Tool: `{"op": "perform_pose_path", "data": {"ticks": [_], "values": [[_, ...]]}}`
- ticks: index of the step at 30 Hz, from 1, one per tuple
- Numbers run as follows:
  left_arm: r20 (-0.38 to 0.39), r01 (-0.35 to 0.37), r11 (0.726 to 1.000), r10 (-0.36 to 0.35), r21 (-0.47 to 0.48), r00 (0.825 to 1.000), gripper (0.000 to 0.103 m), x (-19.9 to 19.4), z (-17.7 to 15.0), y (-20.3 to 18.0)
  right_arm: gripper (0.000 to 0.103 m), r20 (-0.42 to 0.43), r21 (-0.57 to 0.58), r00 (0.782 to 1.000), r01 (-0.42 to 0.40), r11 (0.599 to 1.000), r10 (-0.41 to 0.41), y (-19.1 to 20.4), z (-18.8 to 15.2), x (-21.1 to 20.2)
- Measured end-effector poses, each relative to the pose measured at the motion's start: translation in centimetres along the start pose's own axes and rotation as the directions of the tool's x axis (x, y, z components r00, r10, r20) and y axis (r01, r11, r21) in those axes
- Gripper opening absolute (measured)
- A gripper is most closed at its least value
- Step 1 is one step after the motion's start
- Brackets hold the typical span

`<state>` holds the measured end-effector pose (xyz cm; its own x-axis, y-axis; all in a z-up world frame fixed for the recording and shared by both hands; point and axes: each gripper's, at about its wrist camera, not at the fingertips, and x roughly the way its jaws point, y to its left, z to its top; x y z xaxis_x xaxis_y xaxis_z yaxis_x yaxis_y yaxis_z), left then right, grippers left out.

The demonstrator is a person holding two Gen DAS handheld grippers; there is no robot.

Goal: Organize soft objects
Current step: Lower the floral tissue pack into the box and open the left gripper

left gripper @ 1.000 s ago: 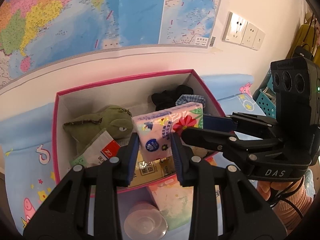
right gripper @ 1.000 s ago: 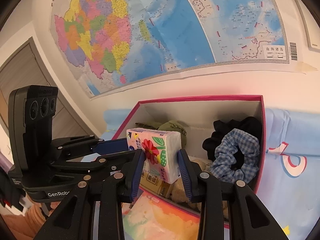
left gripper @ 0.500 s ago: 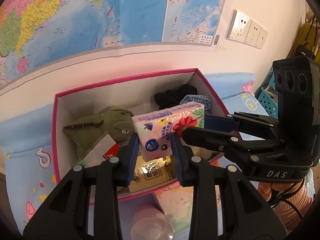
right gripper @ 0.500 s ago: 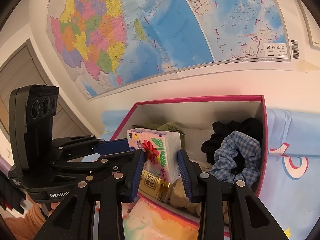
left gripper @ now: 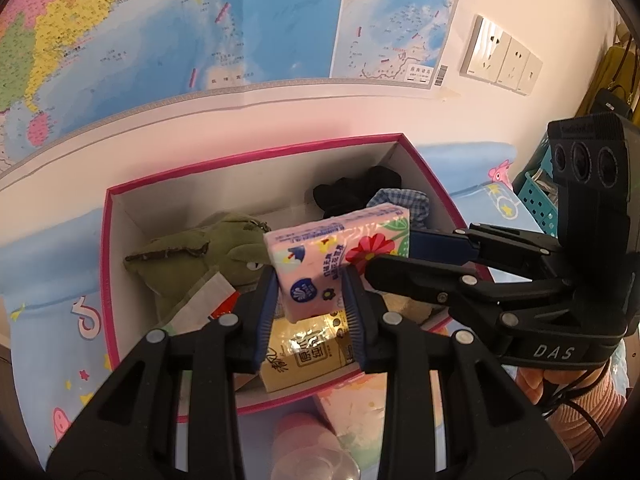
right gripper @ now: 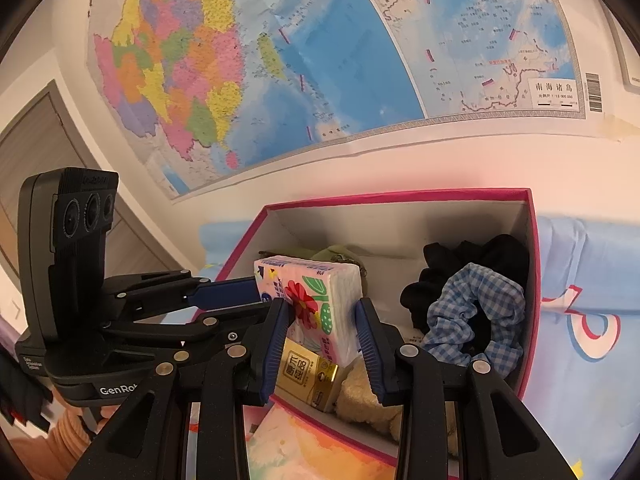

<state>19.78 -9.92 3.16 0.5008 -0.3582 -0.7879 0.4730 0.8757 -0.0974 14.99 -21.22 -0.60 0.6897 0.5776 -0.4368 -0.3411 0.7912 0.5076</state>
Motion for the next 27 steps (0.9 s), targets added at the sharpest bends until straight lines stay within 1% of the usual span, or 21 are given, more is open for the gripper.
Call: {"op": "perform_pose_path", "data": {"ticks": [12,23,27], "values": [[-0.022,-0.016,1.000,0.016,0.013,1.000,0.034,0.7,0.3,-0.2,0.036,-0.008,0.019,1.000,0.009,1.000,-0.008,-0.7,0.1,0.7],[-0.081,-0.026,1.000,0.027,0.010,0.996,0.034,2.2,0.3,0.4,0.036,-0.023,0.034,1.000,0.011,0.999,-0.010,-1.1,0.2,1.5],[-0.091,-0.025,1.000,0.025,0.004,0.996,0.034,2.5,0.2,0.7,0.037,-0.025,0.037,1.000,0.012,0.999,-0.011,-1.1,0.3,1.7]]}}
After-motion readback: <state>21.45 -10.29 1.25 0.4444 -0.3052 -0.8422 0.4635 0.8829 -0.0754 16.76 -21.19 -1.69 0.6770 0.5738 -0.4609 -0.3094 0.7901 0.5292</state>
